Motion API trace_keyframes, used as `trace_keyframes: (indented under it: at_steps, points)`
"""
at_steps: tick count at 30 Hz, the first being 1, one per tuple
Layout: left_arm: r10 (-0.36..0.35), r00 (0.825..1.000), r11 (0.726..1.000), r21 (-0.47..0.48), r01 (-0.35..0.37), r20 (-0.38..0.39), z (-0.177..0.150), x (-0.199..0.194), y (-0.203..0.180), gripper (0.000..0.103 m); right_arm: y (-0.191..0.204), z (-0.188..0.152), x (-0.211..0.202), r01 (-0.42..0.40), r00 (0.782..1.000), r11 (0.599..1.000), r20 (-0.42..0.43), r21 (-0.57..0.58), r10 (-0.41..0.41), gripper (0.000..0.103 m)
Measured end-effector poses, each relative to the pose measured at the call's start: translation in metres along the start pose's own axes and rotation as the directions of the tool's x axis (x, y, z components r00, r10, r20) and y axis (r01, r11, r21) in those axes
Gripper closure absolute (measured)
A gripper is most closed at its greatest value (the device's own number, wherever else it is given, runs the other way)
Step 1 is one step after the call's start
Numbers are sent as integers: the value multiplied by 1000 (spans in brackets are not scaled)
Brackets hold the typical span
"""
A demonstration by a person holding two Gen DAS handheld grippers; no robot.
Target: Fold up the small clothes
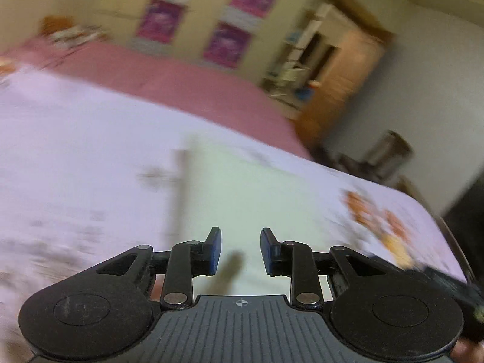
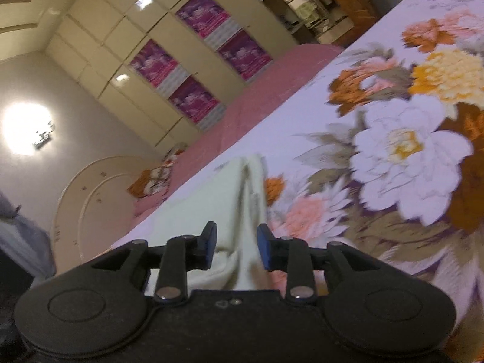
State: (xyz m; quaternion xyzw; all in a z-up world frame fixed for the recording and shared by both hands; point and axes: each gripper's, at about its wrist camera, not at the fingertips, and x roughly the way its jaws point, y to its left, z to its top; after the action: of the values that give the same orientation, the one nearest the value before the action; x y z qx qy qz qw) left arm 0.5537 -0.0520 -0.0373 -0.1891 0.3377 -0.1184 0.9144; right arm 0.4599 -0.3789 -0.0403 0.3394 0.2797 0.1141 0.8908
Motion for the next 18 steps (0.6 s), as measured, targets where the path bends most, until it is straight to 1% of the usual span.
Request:
trace_keyframes:
  at_steps: [2,3,5,7,8,10,11,12,14,15,16,17,18]
  points:
    - [38,999,999,-16,-39,-19,3,3,19,76,8,-3,15,-17,998,1000,-55,-24,16,68]
    - [42,999,999,-16,-43,-30,0,3,24,76,11,-6,20,-19,997,999,-78,-37,16,66]
    - [32,998,999,-2,-32,-51,-8,6,28,76,19,-11,31,18,993,997,-114,-78,-27,65]
    - [26,998,1000,15,-25,-54,-14,6,28,76,22,-14,34,41,992,996,-113,-85,-51,66]
    - [25,998,1000,20,-24,-53,-15,5,28,76,23,-14,32,60,994,994,-88,-89,-68,66]
    - [25,998,1000,21,-24,-54,-16,6,32,76,24,-12,30,56,996,995,-59,-88,-61,65]
    - [21,998,1000,16,-20,-56,-15,5,33,76,22,-9,34,54,996,995,-69,-85,-60,65]
    - [18,998,1000,11,-17,-56,-12,13,36,76,21,-6,40,57,994,995,-87,-83,-64,66]
    - [9,998,1000,6,-9,-54,-23,22,46,75,21,-3,50,41,991,995,-122,-87,-51,66]
    - [8,998,1000,7,-7,-57,-23,21,48,75,22,-3,55,36,990,994,-135,-101,-50,65]
    - [8,998,1000,9,-7,-59,-29,32,53,73,24,-4,59,39,988,992,-143,-118,-56,66]
    - [9,998,1000,10,-8,-60,-29,32,54,70,25,-5,64,46,987,990,-146,-135,-66,66]
    - [11,998,1000,10,-10,-60,-29,31,56,68,26,-6,68,51,986,988,-150,-146,-73,69]
